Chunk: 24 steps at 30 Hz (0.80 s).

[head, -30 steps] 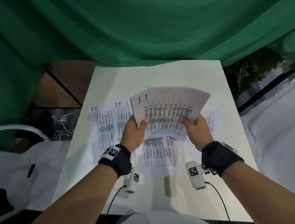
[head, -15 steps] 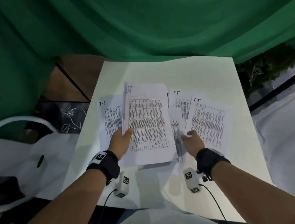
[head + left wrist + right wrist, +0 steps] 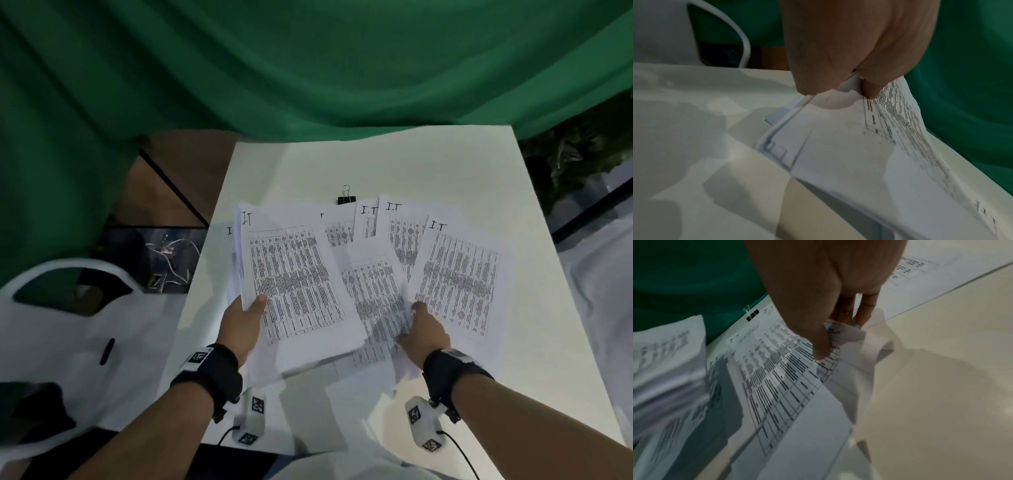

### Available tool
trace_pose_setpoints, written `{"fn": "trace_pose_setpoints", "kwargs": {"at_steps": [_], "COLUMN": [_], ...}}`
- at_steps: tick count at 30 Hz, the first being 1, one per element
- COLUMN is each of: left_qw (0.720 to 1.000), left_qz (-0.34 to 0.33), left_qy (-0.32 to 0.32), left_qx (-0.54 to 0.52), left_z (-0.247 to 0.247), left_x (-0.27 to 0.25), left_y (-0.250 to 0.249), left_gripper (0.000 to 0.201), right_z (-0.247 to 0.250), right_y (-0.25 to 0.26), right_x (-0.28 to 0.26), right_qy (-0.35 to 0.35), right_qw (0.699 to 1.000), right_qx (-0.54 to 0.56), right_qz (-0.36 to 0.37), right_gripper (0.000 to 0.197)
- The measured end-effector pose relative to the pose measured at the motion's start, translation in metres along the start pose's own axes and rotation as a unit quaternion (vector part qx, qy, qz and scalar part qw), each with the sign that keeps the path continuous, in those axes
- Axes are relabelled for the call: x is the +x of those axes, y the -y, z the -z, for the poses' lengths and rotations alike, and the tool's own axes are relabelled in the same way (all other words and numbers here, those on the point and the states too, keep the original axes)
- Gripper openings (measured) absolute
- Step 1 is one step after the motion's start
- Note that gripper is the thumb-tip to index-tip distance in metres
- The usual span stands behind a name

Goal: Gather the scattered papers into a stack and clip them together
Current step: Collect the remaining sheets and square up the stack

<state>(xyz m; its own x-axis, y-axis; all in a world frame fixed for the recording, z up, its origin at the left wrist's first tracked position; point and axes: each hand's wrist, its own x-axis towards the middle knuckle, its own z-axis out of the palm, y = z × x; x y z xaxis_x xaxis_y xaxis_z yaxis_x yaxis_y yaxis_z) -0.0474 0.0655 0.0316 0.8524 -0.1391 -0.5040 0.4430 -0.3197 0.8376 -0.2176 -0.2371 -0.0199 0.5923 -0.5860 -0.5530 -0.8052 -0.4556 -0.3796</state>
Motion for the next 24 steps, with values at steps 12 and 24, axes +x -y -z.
{"fn": "trace_pose_setpoints", "kwargs": {"at_steps": [12,24], "left_qw": [0.999,0.992], "left_qz": [-0.026,-0.011], "left_qy": [-0.021,0.123], "left_qx": [0.002,-0.031], "left_z": [-0.010,-0.096], "left_x": [-0.008,-0.032], "left_y": [-0.012,-0.036], "left_gripper": [0.039,0.035], "right_z": [0.140,0.119], "right_y": [-0.001,0.021], "right_x": [0.000,-0.029], "right_qy": [-0.060,0.069], "right_qw": [0.958,0.955], "right_qx": [0.252,0.252], "right_qz": [0.122,0.139], "right_gripper": [0.009,0.051]}}
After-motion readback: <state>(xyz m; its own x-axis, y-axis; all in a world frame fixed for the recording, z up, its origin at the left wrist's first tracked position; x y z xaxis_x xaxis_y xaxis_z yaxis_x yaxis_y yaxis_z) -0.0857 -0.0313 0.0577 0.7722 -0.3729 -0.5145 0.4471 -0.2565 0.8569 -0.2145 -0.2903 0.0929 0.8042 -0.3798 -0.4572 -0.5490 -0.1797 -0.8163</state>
